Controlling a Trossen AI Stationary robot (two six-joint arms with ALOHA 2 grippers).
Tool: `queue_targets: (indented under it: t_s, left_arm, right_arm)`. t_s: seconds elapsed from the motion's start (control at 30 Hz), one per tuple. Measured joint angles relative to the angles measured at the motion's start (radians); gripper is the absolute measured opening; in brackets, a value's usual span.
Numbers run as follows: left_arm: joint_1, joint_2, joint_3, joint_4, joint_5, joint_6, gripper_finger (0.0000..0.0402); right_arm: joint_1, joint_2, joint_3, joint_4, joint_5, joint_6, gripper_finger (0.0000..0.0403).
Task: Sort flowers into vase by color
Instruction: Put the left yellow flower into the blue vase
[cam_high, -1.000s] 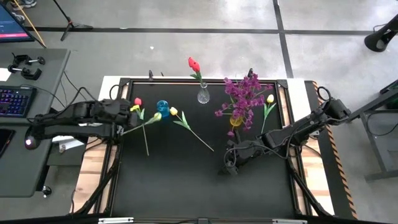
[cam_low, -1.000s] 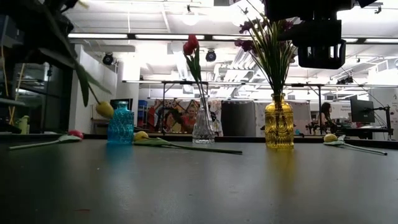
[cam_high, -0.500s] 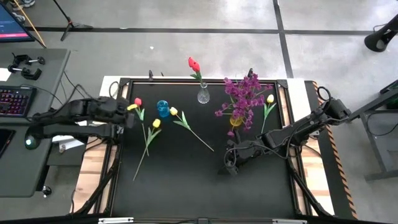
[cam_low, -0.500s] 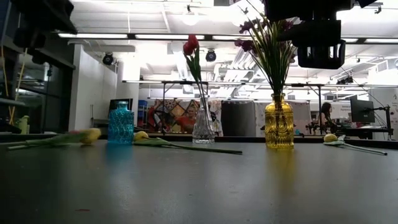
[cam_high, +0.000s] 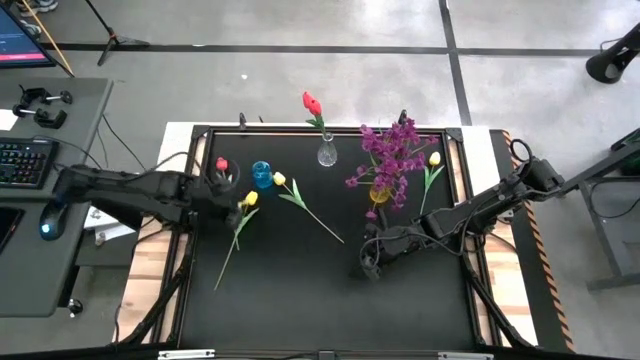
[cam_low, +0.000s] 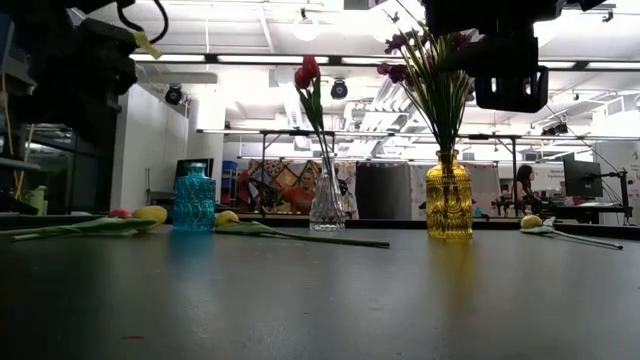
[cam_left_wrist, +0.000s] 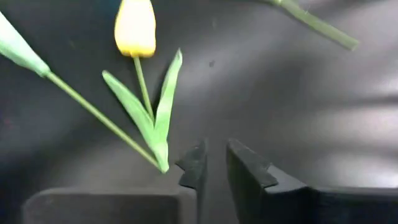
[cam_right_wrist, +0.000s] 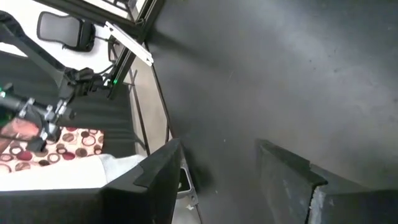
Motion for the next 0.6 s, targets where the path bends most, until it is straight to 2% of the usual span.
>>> queue_targets:
  t_s: [0.33,0.6]
  left_arm:
    - [-0.284,0.197,-0.001,-0.001,-0.149,-0.225,0.016]
    - [-0.311,0.413,-0.001,0.007,-0.182,-0.245,0.0223]
  right_arm:
    - [0.0,0.0,0.0,0.0,0.067,-0.02,0.0193]
    - [0.0,0.0,0.0,-0.001,0.137,-0.03,0.0193]
